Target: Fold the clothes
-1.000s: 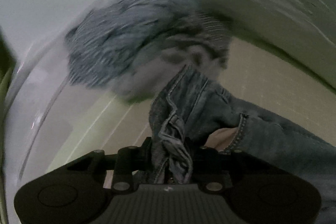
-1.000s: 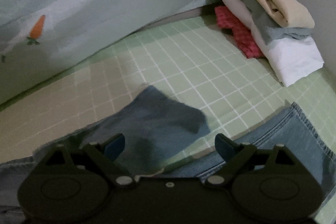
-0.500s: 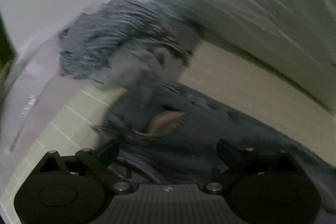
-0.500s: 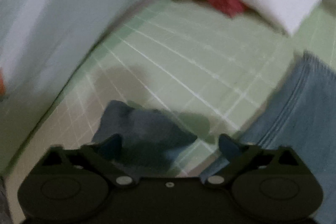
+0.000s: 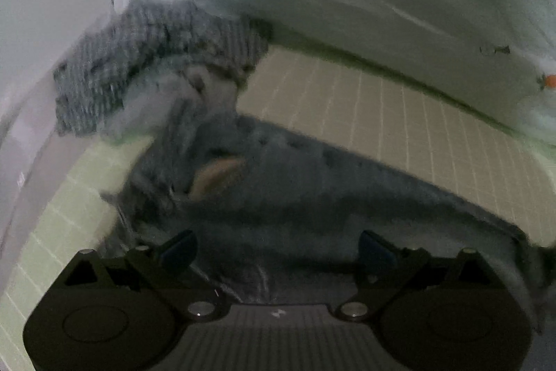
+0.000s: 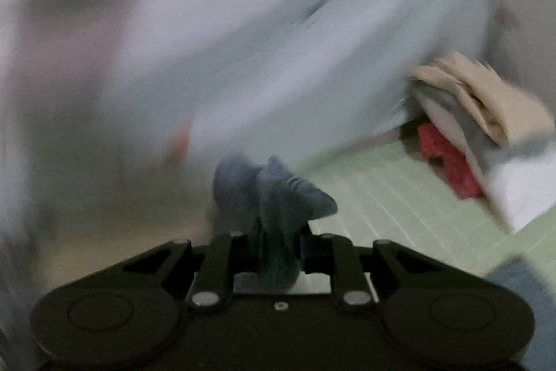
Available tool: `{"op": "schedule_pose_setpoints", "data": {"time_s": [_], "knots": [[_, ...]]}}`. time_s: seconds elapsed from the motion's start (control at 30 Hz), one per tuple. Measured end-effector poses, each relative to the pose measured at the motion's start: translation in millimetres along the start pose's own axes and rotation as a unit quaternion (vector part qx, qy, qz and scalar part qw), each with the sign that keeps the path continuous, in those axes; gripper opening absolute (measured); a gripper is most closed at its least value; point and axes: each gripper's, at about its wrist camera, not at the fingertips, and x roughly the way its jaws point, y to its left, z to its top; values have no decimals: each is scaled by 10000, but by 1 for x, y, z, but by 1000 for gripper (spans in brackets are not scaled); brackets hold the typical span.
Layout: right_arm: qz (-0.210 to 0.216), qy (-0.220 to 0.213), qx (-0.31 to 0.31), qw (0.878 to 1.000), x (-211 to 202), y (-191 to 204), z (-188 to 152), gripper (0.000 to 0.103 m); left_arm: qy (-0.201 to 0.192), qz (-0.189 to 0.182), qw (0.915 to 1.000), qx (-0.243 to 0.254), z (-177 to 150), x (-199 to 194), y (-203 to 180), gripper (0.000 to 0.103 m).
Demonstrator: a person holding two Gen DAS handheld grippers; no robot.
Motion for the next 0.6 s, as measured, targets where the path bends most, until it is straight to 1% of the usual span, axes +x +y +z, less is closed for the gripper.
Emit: {"op": "schedule_pose_setpoints", "data": {"time_s": [0.03,0.07,0.17,0.2,0.23,0.27,0.3,0.33,0.37,0.4,0.43,0.47,0.5,0.53,0.57,0.6], "knots": [[-95,378,-555,9977,8,17,-22,19,75,-62,10000,-6,-2,1,-2,99],[-124,619,-769,9950,12,25,-37,20,152,-127,9998,-10,-4,2,-3,99],[-8,920,-371,9951,9,25,-58,25,90,-281,9994,191,-11,-6,-12,99],[18,959,-203,9952,8,21,-60,29,64,-288,9992,254,-13,-8,-15,99],[31,935,-1,9956,6,14,-55,34,90,-295,9991,278,-15,-8,-16,99],[32,886,182,9959,5,8,-51,35,121,-302,9990,298,-17,-7,-18,99],[20,814,346,9961,4,2,-45,39,131,-304,9990,299,-18,-7,-19,99],[8,741,510,9959,3,-4,-40,44,150,-327,9989,297,-19,-7,-20,99],[-17,642,636,9959,2,-9,-34,47,150,-345,9988,304,-19,-7,-21,99],[-54,515,724,9960,1,-14,-27,54,223,-353,9988,265,-19,-8,-22,99],[-91,388,811,9959,0,-20,-19,65,217,-354,9988,274,-19,-9,-23,99],[-127,259,872,9958,0,-24,-13,70,203,-354,9988,287,-18,-10,-23,99],[-160,128,906,9957,1,-28,-6,77,192,-360,9987,297,-18,-11,-24,99],[-181,26,919,9956,3,-33,0,82,182,-366,9987,306,-18,-12,-24,99],[-157,-13,891,9959,8,-37,8,84,176,-370,9987,311,-18,-13,-24,99],[-75,16,843,9964,16,-40,14,87,179,-362,9987,306,-18,-14,-24,99]]}}
